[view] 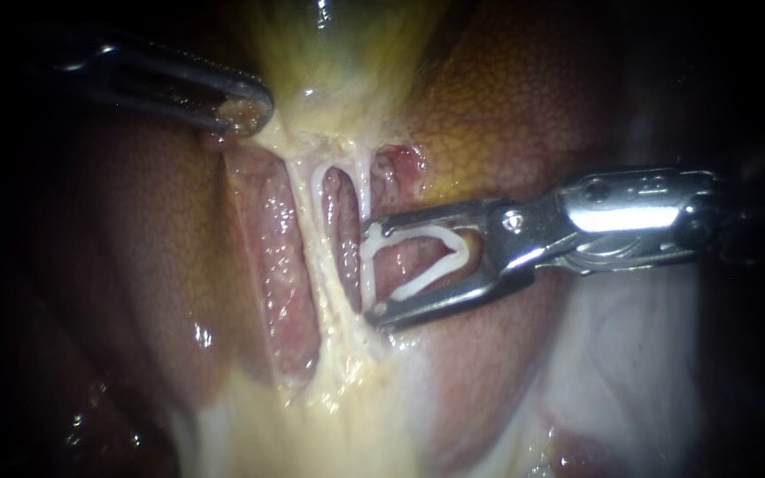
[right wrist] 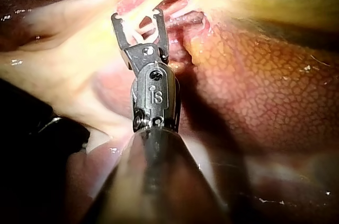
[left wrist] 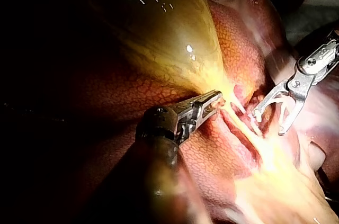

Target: Clipping first clip left tube

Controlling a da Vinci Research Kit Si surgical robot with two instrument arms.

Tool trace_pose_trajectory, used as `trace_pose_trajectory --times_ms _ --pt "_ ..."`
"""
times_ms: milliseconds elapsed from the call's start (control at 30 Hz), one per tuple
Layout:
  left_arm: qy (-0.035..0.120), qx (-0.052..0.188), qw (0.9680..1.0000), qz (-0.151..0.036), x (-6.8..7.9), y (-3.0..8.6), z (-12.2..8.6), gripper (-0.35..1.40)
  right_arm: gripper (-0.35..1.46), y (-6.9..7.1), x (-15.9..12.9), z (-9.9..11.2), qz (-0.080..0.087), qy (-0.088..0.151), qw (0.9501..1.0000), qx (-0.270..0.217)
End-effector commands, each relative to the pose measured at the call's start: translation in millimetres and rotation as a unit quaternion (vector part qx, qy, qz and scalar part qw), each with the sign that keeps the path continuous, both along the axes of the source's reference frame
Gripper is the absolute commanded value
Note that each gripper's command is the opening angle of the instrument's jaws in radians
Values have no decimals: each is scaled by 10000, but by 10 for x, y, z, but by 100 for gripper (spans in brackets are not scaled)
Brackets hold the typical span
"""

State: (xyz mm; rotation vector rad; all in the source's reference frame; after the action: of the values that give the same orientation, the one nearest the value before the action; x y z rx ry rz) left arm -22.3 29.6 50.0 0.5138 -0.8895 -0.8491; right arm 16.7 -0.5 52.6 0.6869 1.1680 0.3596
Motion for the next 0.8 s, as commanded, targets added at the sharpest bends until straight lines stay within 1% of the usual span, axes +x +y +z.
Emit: trace_pose_trajectory --times_ms 33,233,467,567,800 --pt "-2 3 10000 3 0 0 -1 -35 51 -2 1 1 -4 -5 10000 27" --pt "-1 3 10000 1 0 0 -1 -35 51 -8 4 12 -105 26 9999 130" --pt "0 3 10000 1 0 -1 -1 -35 51 -13 4 31 -153 10 9996 223" --pt "0 3 10000 0 0 -1 -1 -35 51 -14 4 40 -160 -1 9995 258" --pt "2 3 10000 -2 0 -1 -1 -35 51 -11 3 53 -166 -9 9995 271"
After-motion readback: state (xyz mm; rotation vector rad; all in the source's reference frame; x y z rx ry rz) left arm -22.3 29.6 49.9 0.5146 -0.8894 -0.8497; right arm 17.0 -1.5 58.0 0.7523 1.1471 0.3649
